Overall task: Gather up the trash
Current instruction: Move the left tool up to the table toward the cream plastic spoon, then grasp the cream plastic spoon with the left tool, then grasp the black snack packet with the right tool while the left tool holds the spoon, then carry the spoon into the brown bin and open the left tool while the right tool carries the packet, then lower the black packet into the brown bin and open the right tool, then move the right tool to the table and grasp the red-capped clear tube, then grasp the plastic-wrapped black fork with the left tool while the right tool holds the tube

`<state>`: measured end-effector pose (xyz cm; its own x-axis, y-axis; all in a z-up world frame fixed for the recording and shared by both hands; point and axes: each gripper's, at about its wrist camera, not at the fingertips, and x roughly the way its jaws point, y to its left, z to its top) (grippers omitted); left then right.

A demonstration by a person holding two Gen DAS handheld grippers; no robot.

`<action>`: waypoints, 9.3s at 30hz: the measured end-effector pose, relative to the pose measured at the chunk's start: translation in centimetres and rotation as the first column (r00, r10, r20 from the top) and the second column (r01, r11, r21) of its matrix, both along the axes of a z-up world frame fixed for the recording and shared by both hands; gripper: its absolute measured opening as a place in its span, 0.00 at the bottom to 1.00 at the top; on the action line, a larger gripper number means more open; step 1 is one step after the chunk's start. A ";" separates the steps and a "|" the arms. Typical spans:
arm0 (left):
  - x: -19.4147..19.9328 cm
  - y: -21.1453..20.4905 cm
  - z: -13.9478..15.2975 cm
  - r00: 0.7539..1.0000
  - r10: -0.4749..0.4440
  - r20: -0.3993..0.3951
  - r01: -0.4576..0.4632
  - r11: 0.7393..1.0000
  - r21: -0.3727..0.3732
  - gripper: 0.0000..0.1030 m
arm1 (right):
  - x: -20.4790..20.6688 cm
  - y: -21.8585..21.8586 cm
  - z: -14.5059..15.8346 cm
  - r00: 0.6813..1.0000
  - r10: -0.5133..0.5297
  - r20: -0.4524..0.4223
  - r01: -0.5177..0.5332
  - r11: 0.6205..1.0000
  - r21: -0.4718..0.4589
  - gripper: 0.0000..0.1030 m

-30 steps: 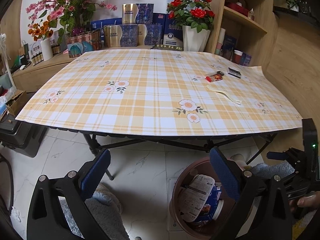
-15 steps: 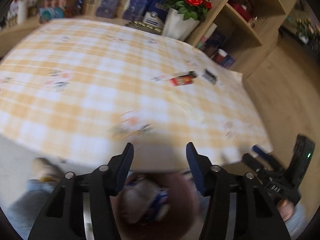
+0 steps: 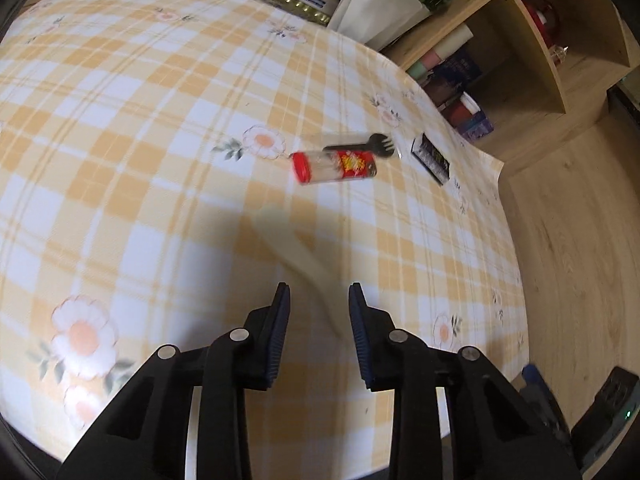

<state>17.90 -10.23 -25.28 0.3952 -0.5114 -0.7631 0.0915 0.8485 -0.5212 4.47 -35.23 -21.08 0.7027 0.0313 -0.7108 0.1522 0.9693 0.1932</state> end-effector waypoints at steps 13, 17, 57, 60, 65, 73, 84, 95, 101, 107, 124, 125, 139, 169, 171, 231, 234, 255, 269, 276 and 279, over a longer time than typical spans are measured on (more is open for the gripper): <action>1.3 -6.2 0.3 0.980 -0.148 0.133 0.105 0.954 0.282 0.20 | -0.5 -3.2 -2.0 0.996 -0.085 -0.039 0.086 0.996 0.029 0.94; 1.1 -8.2 0.3 0.964 -0.213 0.158 0.130 0.900 0.417 0.21 | -0.2 -3.0 -2.1 0.996 -0.076 -0.048 0.078 0.997 0.030 0.94; -2.5 10.4 4.7 0.967 0.058 0.250 -0.077 0.995 0.068 0.13 | 30.8 -1.2 -5.2 0.947 -0.205 -0.247 0.172 0.974 -0.147 0.62; -3.0 10.2 5.1 0.964 0.038 0.262 -0.056 0.996 0.063 0.13 | 28.9 -0.3 -4.2 0.970 -0.140 -0.200 0.122 0.987 -0.103 0.61; -4.6 9.5 6.0 0.960 -0.004 0.279 -0.011 0.999 0.052 0.13 | 23.7 1.5 -1.2 0.995 -0.035 -0.094 0.035 0.999 -0.010 0.61; -8.7 8.4 7.8 0.941 -0.117 0.317 0.092 0.992 0.091 0.13 | 12.2 4.9 2.8 0.994 0.104 0.040 -0.108 0.990 0.095 0.61; -16.2 8.5 7.5 0.905 -0.274 0.326 0.222 0.957 0.188 0.13 | -0.7 8.8 3.4 0.975 0.204 0.088 -0.214 0.969 0.121 0.61; -19.7 6.4 1.4 0.892 -0.424 0.155 0.392 0.898 0.201 0.13 | -7.3 10.2 -0.1 0.973 0.230 0.033 -0.232 0.964 0.130 0.61; -19.5 3.2 -2.0 0.848 -0.527 0.057 0.506 0.837 0.207 0.13 | -8.1 8.7 -1.3 0.984 0.178 0.024 -0.180 0.971 0.157 0.61; -18.9 0.0 -6.4 0.801 -0.595 -0.060 0.589 0.767 0.254 0.13 | -8.3 6.9 -1.8 0.992 0.124 0.026 -0.127 0.974 0.188 0.61; -16.3 4.1 -4.3 0.910 -0.409 0.059 0.396 0.904 0.164 0.81 | -8.4 7.4 -3.0 0.989 0.147 -0.015 -0.142 0.971 0.191 0.61; -16.5 4.7 -3.4 0.914 -0.398 0.083 0.381 0.909 0.168 0.86 | -8.4 7.9 -3.1 0.987 0.161 -0.021 -0.155 0.971 0.184 0.61; -20.4 14.8 6.9 0.860 -0.171 0.482 -0.001 0.942 0.336 0.94 | -6.6 17.1 -4.9 0.907 0.408 -0.103 -0.412 0.911 -0.019 0.62; -21.4 15.3 4.7 0.860 -0.149 0.489 -0.063 0.918 0.390 0.94 | -6.8 19.0 -7.6 0.888 0.430 -0.161 -0.448 0.888 -0.104 0.94; -21.4 15.3 4.7 0.859 -0.151 0.489 -0.062 0.918 0.392 0.94 | -6.8 18.9 -7.6 0.892 0.424 -0.159 -0.442 0.891 -0.102 0.94; -9.7 15.1 4.3 0.939 -0.024 0.344 -0.073 0.961 0.267 0.94 | 22.0 14.0 -5.0 0.898 0.394 -0.197 -0.423 0.897 -0.130 0.81; -9.3 14.5 4.6 0.937 -0.055 0.345 -0.045 0.961 0.274 0.94 | 20.7 13.0 -4.0 0.910 0.395 -0.127 -0.410 0.903 -0.128 0.81; 9.2 -6.2 3.7 0.780 -0.566 0.266 0.413 0.786 0.460 0.54 | 15.7 -0.8 -2.4 0.991 0.006 0.134 0.000 0.999 -0.046 0.81; 13.7 -11.9 0.0 0.768 -0.622 0.152 0.473 0.711 0.520 0.23 | 15.3 -2.1 -2.8 0.990 0.004 0.139 -0.010 0.999 0.049 0.81; 11.3 -11.6 0.5 0.768 -0.622 0.152 0.473 0.711 0.520 0.10 | 15.3 -1.9 -2.8 0.991 0.006 0.134 -0.011 0.999 0.036 0.81; 9.7 -10.5 1.5 0.781 -0.601 0.170 0.469 0.744 0.476 0.10 | 15.2 -1.6 -2.7 0.991 0.010 0.135 -0.012 1.000 0.016 0.81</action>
<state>27.56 -20.75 -23.73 0.3842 -0.3950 -0.8345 0.6844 0.7285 -0.0298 19.68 -36.86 -23.80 0.7916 0.0507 -0.6090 0.1128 0.9673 0.2271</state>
